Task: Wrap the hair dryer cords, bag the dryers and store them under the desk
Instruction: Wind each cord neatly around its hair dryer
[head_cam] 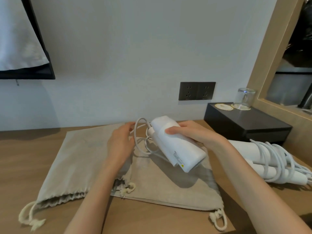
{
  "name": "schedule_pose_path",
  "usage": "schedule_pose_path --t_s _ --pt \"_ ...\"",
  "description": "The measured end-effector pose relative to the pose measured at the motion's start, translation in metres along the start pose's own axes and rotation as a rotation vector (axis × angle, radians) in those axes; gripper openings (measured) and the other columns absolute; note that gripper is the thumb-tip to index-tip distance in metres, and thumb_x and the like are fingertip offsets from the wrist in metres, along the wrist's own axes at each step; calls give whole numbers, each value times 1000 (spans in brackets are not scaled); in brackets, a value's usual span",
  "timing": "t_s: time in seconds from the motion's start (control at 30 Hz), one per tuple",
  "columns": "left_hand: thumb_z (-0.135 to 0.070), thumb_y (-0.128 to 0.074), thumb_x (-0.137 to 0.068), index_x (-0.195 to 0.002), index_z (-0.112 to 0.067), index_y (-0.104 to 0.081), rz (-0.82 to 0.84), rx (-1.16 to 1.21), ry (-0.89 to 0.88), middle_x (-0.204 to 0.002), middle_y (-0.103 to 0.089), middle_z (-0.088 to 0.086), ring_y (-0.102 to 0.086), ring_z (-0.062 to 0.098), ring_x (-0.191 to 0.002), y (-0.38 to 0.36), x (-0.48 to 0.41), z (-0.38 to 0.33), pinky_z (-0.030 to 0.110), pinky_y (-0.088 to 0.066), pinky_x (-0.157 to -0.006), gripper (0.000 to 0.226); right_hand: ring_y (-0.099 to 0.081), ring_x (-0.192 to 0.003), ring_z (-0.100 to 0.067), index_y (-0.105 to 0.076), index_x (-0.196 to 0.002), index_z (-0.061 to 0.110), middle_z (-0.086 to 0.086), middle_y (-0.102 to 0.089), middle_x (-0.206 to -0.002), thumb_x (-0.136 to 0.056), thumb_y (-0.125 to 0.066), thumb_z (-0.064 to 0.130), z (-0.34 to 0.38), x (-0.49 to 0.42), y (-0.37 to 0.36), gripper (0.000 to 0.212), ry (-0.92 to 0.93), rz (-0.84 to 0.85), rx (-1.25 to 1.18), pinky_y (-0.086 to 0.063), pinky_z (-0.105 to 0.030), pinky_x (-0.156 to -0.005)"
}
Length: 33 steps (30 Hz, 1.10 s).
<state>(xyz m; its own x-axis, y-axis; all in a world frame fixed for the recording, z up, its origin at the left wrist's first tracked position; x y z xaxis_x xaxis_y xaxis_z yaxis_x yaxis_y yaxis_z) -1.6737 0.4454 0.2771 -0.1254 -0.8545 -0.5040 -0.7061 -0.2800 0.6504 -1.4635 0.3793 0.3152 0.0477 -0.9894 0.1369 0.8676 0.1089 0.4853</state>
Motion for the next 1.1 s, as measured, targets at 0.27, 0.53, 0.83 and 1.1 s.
schedule_pose_path --t_s 0.27,0.53,0.83,1.1 --pt "0 -50 -86 -125 -18 -59 121 352 -22 -124 -57 -1 -52 12 -111 -2 3 -17 5 -38 -83 44 -67 -85 -14 -61 -109 24 4 -67 -97 -75 -70 52 3 5 -5 44 41 87 256 -54 -29 -79" --pt "-33 -40 -97 -137 -28 -44 292 66 -121 -141 -42 -5 -51 8 -106 -32 9 -13 26 -43 -88 41 -58 -101 -17 -31 -137 33 5 -53 -125 -81 -61 53 1 17 -2 67 90 -142 542 -52 -40 -86" --pt "-21 -41 -96 -144 -29 -32 244 -168 -155 -142 -44 -1 -42 26 -123 -39 14 -17 41 -35 -100 49 -54 -106 -17 -27 -139 34 4 -52 -124 -74 -70 53 -20 41 -7 80 244 -578 958 -42 -25 -70" --pt "-60 -61 -71 -149 -32 -7 47 101 -502 -156 -20 -1 -8 18 -145 -2 22 -77 49 -7 -114 99 -51 -101 -24 -55 -121 18 -2 -56 -116 -60 -83 19 36 57 18 67 637 -576 1049 -48 -36 -78"
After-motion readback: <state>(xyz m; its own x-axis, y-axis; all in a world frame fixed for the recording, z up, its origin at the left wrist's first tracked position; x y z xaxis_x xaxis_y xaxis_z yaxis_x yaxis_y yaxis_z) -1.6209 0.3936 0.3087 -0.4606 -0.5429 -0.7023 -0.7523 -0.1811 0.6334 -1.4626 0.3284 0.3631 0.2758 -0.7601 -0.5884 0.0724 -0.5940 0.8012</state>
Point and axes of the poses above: each hand's wrist, its own x-axis away from the middle knuckle, its own y-axis out of the back of the hand, z = x × y, the point moved 5 cm from there along -x, towards the middle knuckle
